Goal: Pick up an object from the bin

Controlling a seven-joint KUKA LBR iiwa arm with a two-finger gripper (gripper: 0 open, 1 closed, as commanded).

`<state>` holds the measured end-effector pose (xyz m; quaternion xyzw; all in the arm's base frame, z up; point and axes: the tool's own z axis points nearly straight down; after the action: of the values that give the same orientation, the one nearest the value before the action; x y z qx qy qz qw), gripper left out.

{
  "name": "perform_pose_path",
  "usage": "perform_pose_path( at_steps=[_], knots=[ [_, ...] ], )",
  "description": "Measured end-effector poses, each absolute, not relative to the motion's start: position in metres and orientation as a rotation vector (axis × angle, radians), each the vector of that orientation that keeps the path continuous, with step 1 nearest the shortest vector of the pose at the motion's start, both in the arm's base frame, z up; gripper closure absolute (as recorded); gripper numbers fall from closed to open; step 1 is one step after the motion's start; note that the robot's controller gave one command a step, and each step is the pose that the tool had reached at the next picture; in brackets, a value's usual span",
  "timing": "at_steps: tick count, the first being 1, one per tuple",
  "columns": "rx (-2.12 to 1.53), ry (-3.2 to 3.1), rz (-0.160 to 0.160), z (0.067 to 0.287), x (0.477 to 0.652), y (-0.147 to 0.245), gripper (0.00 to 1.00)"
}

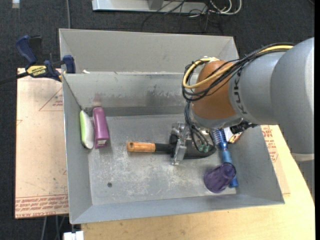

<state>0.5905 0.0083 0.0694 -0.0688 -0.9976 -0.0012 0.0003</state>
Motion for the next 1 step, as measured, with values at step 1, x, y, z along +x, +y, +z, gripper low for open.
perform_pose_path(
  at_steps=[1],
  knots=[
    [-0.215, -3.134, -0.004, 0.0694, 0.5905, 0.0084, 1.00]
  ],
)
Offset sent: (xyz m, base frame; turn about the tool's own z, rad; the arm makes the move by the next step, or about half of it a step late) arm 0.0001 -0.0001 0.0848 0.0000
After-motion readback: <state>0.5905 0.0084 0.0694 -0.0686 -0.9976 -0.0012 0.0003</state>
